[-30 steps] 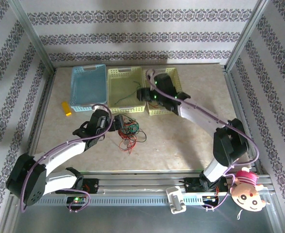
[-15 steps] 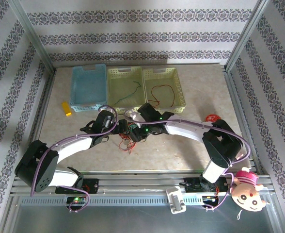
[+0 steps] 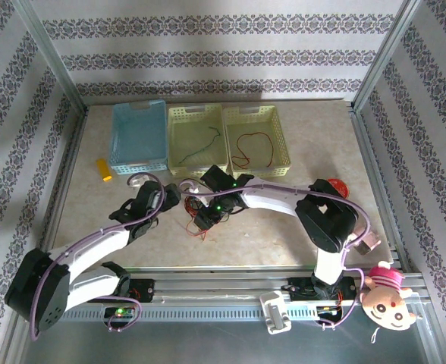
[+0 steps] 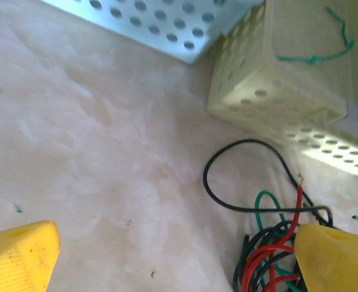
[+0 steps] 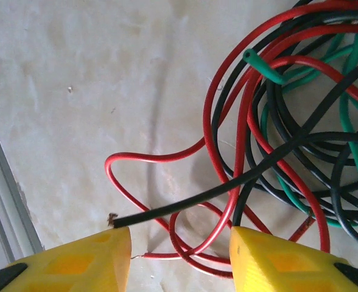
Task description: Untangle the cables
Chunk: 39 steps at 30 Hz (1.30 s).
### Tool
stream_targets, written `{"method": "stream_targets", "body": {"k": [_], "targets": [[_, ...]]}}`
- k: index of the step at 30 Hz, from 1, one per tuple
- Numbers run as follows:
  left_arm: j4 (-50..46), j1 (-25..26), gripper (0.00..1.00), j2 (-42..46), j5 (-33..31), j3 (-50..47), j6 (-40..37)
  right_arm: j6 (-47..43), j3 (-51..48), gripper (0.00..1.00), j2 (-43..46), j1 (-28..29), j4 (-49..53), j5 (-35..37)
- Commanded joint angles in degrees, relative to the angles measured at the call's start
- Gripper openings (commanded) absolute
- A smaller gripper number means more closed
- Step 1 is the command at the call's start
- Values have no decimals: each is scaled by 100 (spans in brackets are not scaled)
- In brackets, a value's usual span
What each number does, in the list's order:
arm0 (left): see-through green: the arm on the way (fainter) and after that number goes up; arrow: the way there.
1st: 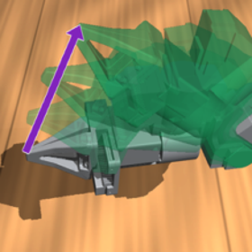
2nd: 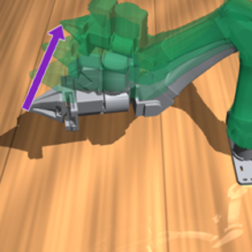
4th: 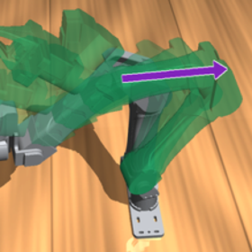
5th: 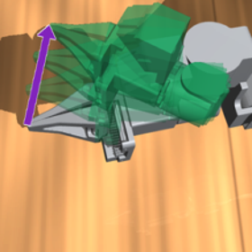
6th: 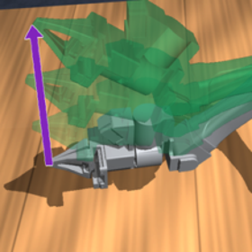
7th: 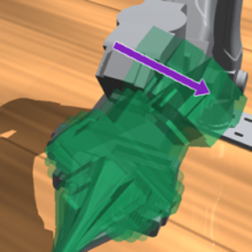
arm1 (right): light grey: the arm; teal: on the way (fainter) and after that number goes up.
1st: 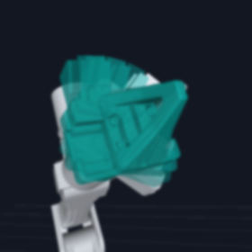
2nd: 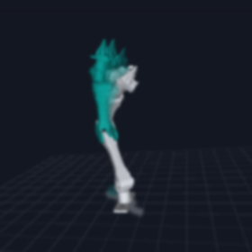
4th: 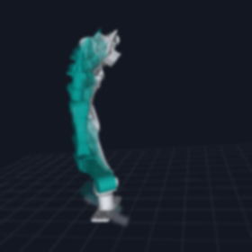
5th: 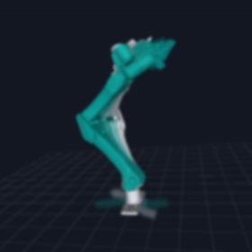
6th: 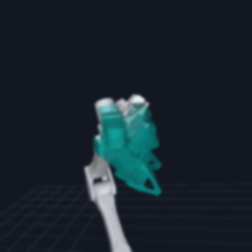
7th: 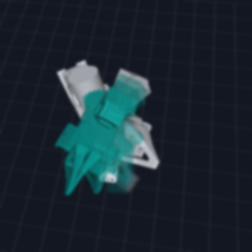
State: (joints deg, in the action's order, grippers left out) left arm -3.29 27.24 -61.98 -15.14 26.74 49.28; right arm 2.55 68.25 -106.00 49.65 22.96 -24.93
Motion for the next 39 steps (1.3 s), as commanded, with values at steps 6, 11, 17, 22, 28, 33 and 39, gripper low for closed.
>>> {"method": "stream_targets", "body": {"k": [6, 11, 17, 22, 28, 33, 39], "targets": [[-224, -96, 100, 374, -263, -51, -38, -22, 319, 46, -431, 17, 202, 2], [-33, -88, 100, 217, -17, 6, -185, -8, 444, 28, -681, 87, 174, 300], [189, -87, 99, -200, 590, 174, -498, 225, -89, 10, 261, -224, -448, 71], [635, -84, 99, -761, 1461, 402, -876, 238, -385, 10, 1123, -608, -481, -423], [1178, -76, 98, -1385, 2270, 654, -1077, 524, -711, 11, 1956, -1071, -561, -841], [1528, 3, 95, -1855, 2643, 785, -1139, 758, -795, 10, 2595, -1253, -735, -855], [1553, 130, 89, -2519, 2784, 1089, -1271, 1047, -787, 8, 3305, -1460, -1073, -615]]}}
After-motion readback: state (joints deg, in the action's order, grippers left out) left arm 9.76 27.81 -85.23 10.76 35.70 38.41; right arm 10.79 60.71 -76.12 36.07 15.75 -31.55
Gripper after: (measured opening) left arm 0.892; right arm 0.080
